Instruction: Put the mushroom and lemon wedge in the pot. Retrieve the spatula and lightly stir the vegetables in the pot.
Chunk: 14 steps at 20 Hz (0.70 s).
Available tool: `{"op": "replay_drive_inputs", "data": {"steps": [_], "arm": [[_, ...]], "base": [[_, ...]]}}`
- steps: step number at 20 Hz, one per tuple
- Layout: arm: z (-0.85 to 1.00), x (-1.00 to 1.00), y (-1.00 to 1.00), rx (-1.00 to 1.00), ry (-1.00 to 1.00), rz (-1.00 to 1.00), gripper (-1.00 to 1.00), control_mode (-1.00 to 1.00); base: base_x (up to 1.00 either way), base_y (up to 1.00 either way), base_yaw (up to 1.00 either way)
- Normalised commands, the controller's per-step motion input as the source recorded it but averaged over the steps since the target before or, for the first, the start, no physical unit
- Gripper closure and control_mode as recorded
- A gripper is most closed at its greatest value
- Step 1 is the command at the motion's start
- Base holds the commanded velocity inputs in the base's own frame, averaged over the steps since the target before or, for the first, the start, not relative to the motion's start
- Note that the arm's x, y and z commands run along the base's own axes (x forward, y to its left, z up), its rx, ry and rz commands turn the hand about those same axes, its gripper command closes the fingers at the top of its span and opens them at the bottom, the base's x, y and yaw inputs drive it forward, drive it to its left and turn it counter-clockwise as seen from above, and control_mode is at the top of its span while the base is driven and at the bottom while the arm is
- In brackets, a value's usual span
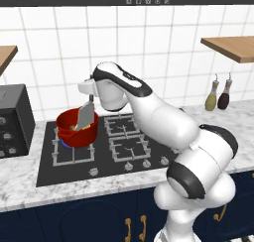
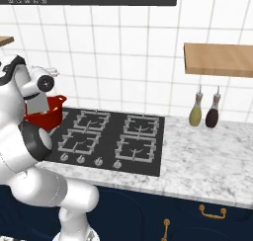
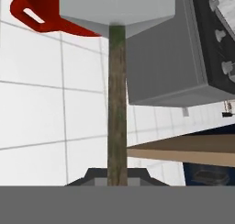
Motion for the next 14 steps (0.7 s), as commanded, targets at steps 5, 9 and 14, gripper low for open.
{"op": "replay_drive_inputs", "data": {"steps": [5,9,14], "arm": [[-0.21,0.14,0.02,0.0,0.0,0.0,1.0,-1.0],[-0.08,0.31,0.01,0.0,0.0,0.0,1.0,-1.0],[0.04,0.28,0.0,0.0,0.0,0.0,1.0,-1.0]], "base": [[0.0,0.0,0.0],[0.0,0.0,0.0],[0.0,0.0,0.0]]}}
